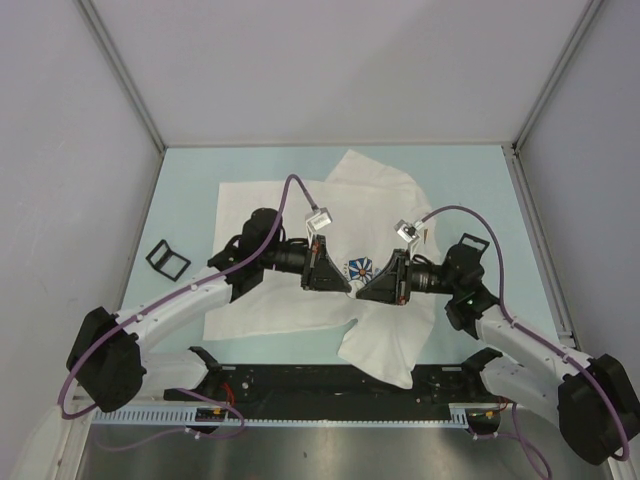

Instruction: Remove the brooch from the garment

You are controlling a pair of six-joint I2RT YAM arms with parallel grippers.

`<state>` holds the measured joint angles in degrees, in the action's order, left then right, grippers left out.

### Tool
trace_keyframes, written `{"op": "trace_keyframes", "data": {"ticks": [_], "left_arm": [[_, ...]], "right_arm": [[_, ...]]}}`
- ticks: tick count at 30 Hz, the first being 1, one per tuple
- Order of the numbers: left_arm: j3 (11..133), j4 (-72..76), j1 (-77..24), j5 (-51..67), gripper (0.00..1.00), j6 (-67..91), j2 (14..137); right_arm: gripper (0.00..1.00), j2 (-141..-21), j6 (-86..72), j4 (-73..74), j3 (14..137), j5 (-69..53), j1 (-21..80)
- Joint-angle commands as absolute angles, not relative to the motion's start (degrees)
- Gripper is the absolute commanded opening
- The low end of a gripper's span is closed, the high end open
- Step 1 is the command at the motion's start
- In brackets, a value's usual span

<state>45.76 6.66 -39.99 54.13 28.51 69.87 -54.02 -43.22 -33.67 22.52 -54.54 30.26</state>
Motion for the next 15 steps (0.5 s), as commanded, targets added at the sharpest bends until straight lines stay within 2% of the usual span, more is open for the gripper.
{"op": "trace_keyframes", "data": {"ticks": [1, 15], "left_arm": [[47.11, 6.15, -40.34, 54.14, 0.00, 25.75, 68.73], [49.13, 0.44, -41.75, 50.37, 0.00, 21.27, 67.85]], "right_arm": [[0.06, -55.89, -45.08, -36.21, 25.58, -53.70, 30.50], [0.00, -62.84, -49.48, -36.83, 27.51, -52.47, 30.32]]}}
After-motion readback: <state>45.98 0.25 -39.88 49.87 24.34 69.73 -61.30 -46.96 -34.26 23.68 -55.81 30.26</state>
